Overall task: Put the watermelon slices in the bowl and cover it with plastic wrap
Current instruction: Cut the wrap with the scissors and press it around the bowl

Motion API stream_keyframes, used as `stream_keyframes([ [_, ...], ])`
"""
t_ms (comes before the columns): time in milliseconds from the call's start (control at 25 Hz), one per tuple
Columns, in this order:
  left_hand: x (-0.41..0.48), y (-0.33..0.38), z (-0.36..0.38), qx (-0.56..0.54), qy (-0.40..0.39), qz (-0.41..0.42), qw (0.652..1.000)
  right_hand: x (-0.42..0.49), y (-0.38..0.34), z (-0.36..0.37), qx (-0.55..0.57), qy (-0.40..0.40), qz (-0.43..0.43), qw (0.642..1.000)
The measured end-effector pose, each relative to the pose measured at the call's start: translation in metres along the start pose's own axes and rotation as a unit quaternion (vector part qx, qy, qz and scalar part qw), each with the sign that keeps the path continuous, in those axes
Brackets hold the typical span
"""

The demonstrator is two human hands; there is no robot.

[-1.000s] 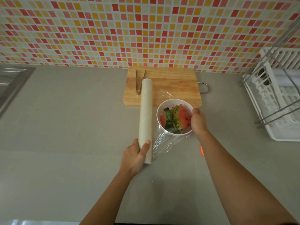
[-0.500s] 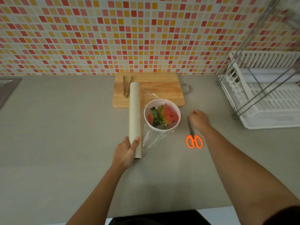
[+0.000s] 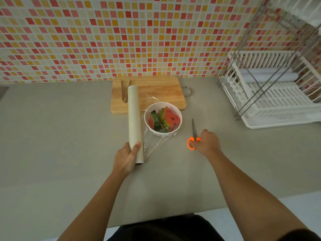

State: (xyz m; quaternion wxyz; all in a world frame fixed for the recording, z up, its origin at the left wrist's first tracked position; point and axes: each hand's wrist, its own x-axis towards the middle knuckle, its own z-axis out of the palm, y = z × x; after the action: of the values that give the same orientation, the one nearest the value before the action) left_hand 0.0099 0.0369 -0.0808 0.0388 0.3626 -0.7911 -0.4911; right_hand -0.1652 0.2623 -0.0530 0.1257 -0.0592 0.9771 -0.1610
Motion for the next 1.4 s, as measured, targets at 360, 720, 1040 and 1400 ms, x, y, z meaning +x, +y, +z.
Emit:
stream_keyframes([
  [360,0.000,-0.002,-0.001,-0.008,-0.005,-0.001,1.000,-0.005,-0.005,0.006,-0.028,-0.030,0.004,0.999],
  [720,0.002,-0.001,-0.001,-0.028,-0.008,-0.009,1.000,-0.084,-0.042,0.017,0.456,-0.064,-0.070,0.885],
  [1040,-0.002,0.008,-0.004,-0.038,0.001,-0.033,0.999,-0.118,-0.064,0.060,0.517,-0.163,-0.027,0.840],
  [1400,-0.012,0.018,-0.009,-0.064,0.001,-0.061,0.996,-0.170,-0.036,0.090,0.478,-0.217,0.006,0.851],
])
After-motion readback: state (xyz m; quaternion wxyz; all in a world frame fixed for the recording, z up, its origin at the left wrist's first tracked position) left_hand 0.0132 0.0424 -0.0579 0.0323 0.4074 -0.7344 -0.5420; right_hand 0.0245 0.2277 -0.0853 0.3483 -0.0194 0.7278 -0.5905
